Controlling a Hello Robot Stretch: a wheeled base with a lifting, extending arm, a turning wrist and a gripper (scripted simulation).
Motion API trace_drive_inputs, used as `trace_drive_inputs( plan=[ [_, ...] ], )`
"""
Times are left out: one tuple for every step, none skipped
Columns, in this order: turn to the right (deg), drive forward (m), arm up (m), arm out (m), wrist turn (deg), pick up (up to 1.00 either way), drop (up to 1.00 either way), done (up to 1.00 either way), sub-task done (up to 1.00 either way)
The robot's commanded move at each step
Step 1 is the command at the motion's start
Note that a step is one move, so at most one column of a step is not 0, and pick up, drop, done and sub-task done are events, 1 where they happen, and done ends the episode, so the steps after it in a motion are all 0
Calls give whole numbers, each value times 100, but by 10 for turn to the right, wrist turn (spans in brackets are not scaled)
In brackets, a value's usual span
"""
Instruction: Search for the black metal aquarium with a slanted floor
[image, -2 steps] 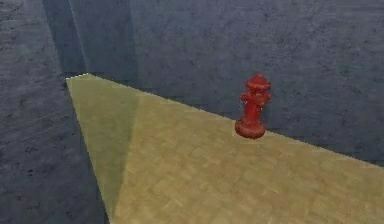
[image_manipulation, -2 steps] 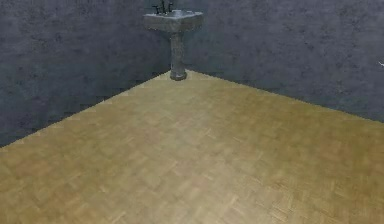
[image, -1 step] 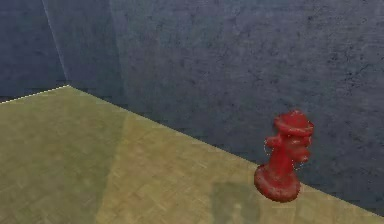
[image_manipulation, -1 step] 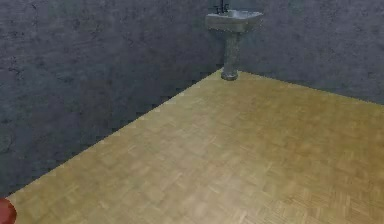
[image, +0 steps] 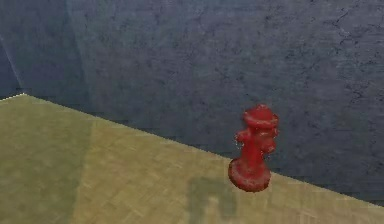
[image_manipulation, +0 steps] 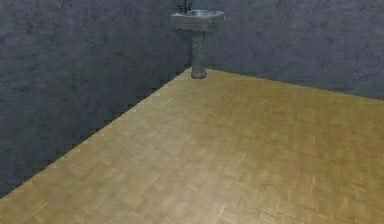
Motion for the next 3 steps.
trace_drive_inputs(
  plan=[
    [0,50,0,0,0,0,0,0,0],
    [-450,0,0,0,0,0,0,0,0],
    [-180,0,0,0,0,0,0,0,0]
  ],
)
